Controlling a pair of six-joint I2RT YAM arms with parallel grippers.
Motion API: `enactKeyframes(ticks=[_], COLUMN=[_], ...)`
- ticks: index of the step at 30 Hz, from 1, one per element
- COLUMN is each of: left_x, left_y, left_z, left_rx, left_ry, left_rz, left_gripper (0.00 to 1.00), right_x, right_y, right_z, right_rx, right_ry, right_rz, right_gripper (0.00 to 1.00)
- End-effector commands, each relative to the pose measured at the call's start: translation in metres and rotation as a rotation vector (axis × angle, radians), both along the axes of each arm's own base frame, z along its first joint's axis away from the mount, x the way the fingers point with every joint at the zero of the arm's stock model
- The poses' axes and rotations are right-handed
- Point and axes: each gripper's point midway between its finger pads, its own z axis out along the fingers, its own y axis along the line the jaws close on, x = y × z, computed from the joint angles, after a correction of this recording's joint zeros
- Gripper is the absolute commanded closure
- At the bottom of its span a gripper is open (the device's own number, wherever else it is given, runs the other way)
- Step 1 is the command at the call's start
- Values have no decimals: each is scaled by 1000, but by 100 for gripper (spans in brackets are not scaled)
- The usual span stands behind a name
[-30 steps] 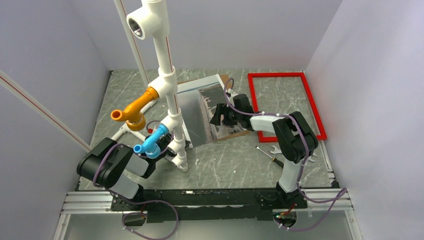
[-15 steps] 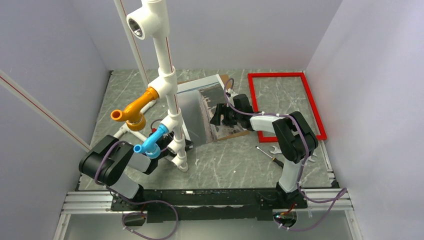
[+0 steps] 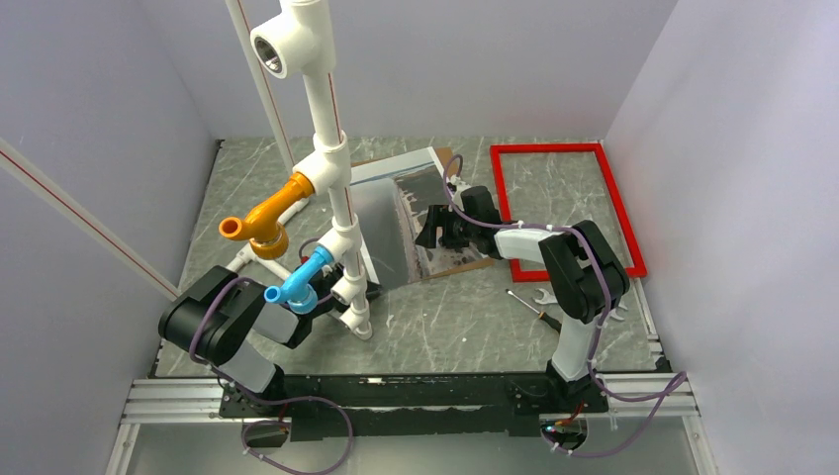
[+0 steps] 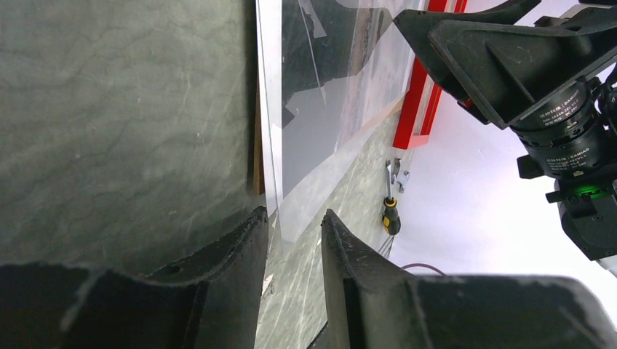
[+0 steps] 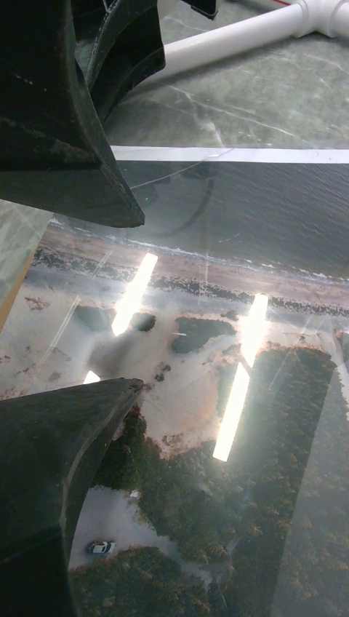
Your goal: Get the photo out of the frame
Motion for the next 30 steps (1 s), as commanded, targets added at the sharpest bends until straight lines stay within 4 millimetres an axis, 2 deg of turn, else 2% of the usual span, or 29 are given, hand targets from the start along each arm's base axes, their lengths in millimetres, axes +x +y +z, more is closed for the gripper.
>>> enactKeyframes(ticks=[1, 7, 18, 30], left_x=[5, 10, 25, 26], left_y=[-7, -4, -3, 1], left_z=[23, 20, 30, 22], left_rx=[-47, -27, -27, -6], left_ry=[-81, -91, -153, -128], left_rz=[-20, 6, 46, 70], left_gripper=[63, 63, 67, 78], right_x=[-19, -19, -20, -20], right_y=[-3, -3, -2, -2], right_z=[-26, -27, -26, -25], right_rx=[-48, -48, -46, -44], right_ry=[96, 97, 97, 94], right_rz=[19, 19, 24, 25], right_gripper=[22, 22, 22, 21])
